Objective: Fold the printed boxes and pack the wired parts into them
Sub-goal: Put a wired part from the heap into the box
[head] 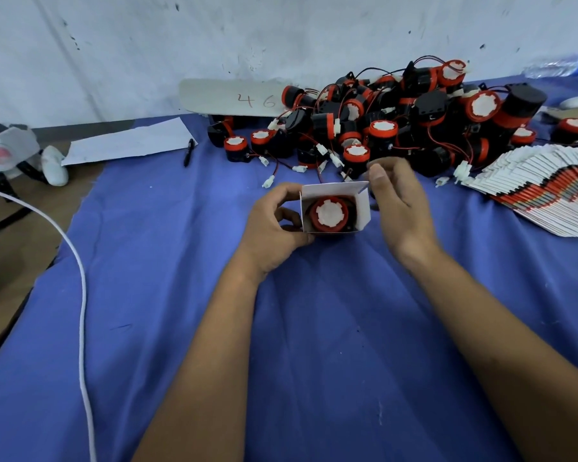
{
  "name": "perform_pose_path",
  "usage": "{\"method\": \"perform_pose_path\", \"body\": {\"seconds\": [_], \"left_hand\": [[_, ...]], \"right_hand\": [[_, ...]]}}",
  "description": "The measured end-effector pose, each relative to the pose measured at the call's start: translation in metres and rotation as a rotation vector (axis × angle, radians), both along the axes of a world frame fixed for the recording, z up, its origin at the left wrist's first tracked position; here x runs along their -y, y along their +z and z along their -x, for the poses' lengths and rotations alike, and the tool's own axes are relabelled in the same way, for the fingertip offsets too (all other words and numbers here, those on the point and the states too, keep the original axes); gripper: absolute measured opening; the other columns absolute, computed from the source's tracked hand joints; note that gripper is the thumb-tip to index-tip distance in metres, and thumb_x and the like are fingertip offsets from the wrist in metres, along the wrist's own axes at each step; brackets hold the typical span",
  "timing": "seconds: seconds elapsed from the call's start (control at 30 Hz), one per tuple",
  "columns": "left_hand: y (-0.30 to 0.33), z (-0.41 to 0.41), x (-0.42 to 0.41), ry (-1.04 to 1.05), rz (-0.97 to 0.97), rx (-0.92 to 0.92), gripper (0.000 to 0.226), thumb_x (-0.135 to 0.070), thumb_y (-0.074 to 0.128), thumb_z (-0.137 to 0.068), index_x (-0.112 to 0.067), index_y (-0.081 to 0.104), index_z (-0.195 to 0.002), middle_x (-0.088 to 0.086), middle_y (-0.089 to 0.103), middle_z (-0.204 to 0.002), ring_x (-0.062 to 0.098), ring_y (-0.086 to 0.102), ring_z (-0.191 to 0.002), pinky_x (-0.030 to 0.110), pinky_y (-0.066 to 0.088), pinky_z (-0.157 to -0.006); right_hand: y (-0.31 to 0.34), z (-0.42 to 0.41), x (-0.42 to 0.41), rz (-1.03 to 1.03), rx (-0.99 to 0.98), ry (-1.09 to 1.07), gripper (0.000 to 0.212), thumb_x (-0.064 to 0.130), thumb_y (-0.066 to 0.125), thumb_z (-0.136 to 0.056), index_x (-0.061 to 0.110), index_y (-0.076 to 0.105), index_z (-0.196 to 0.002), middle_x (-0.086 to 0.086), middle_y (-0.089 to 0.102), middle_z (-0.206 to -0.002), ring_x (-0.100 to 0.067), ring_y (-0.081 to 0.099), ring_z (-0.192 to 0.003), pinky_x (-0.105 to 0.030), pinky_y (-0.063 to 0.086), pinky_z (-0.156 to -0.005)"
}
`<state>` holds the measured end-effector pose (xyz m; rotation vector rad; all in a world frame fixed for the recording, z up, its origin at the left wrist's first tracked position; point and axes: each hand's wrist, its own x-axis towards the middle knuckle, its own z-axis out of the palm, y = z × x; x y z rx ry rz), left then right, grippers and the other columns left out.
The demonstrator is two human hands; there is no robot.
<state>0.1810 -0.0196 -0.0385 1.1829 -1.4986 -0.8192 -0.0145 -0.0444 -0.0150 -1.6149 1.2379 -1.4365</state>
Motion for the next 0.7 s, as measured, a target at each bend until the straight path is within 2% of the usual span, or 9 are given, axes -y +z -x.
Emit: {"method": "perform_pose_path", "body": {"seconds": [0.07,0.17,0.23,0.3,0.4,0.47,0.53,0.6,0.7], "left_hand": [[0.000,0.000,0.000,0.002,-0.001,-0.024,0.061,0.021,0.076,-0.068,-0.012,0.065,-0.118,-0.014,0.067,-0.108,0.029,0.063,-0.086,0.031,0.058,-0.075],[-0.001,0.000,0.000,0.005,-0.013,-0.070,0.063,0.023,0.072,-0.067,-0.015,0.066,-0.116,-0.011,0.069,-0.109,0.018,0.064,-0.089,0.021,0.054,-0.076],[0.000,0.001,-0.001,0.002,-0.022,-0.082,0.064,0.021,0.073,-0.065,-0.018,0.066,-0.115,-0.014,0.070,-0.105,0.010,0.066,-0.092,0.023,0.056,-0.078],[0.001,0.003,-0.002,0.013,-0.025,-0.107,0.066,0.011,0.076,-0.062,-0.015,0.065,-0.121,-0.007,0.072,-0.108,0.009,0.068,-0.097,0.028,0.059,-0.082],[0.004,0.005,-0.003,0.039,-0.021,-0.136,0.071,0.003,0.074,-0.058,-0.014,0.065,-0.126,0.002,0.073,-0.116,0.016,0.069,-0.104,0.036,0.060,-0.087],[0.004,0.006,-0.004,0.030,-0.021,-0.122,0.069,0.006,0.073,-0.059,-0.014,0.065,-0.125,-0.001,0.073,-0.113,0.018,0.069,-0.104,0.036,0.061,-0.087],[0.004,0.008,-0.005,0.013,-0.024,-0.094,0.063,0.014,0.073,-0.062,-0.014,0.066,-0.118,-0.008,0.071,-0.105,0.018,0.069,-0.097,0.034,0.060,-0.083],[0.004,0.013,-0.005,0.000,-0.007,-0.073,0.061,0.021,0.071,-0.065,-0.020,0.065,-0.110,-0.011,0.070,-0.102,0.025,0.067,-0.092,0.032,0.059,-0.077],[0.005,0.020,-0.005,-0.002,0.027,-0.069,0.064,0.021,0.071,-0.065,-0.029,0.064,-0.105,-0.011,0.069,-0.105,0.036,0.064,-0.095,0.029,0.059,-0.074]], "right_hand": [[-0.005,-0.002,0.003,-0.156,0.044,0.111,0.029,0.052,0.043,-0.096,0.034,0.064,-0.104,-0.001,0.068,-0.111,-0.022,0.063,-0.109,-0.048,0.051,-0.101],[-0.011,-0.005,0.006,-0.300,0.148,0.235,0.030,0.060,0.048,-0.090,0.047,0.072,-0.101,0.004,0.072,-0.114,-0.019,0.066,-0.113,-0.049,0.049,-0.107],[-0.014,-0.004,0.009,-0.348,0.201,0.276,0.033,0.062,0.051,-0.088,0.046,0.073,-0.107,0.006,0.072,-0.121,-0.015,0.066,-0.116,-0.049,0.050,-0.107],[-0.014,-0.003,0.011,-0.339,0.273,0.368,0.038,0.058,0.054,-0.089,0.039,0.072,-0.116,0.002,0.071,-0.124,-0.017,0.067,-0.118,-0.046,0.054,-0.102],[-0.015,-0.002,0.008,-0.282,0.227,0.485,0.035,0.034,0.056,-0.086,0.034,0.068,-0.119,0.005,0.072,-0.120,-0.016,0.068,-0.115,-0.039,0.058,-0.093],[-0.016,-0.006,0.003,-0.192,0.104,0.373,0.035,0.022,0.052,-0.084,0.033,0.066,-0.115,0.015,0.073,-0.107,-0.004,0.068,-0.102,-0.024,0.055,-0.083],[-0.016,-0.011,-0.001,-0.076,0.015,0.200,0.027,0.014,0.046,-0.092,0.033,0.065,-0.096,0.025,0.067,-0.084,0.007,0.060,-0.077,-0.012,0.046,-0.068],[-0.019,-0.013,-0.001,-0.011,-0.015,0.048,0.033,0.008,0.043,-0.099,0.030,0.060,-0.082,0.025,0.061,-0.068,0.007,0.052,-0.064,-0.010,0.040,-0.056],[-0.022,-0.013,0.004,-0.008,-0.009,-0.052,0.027,0.010,0.048,-0.103,0.020,0.067,-0.087,0.012,0.067,-0.076,0.003,0.057,-0.068,-0.013,0.047,-0.060]]}}
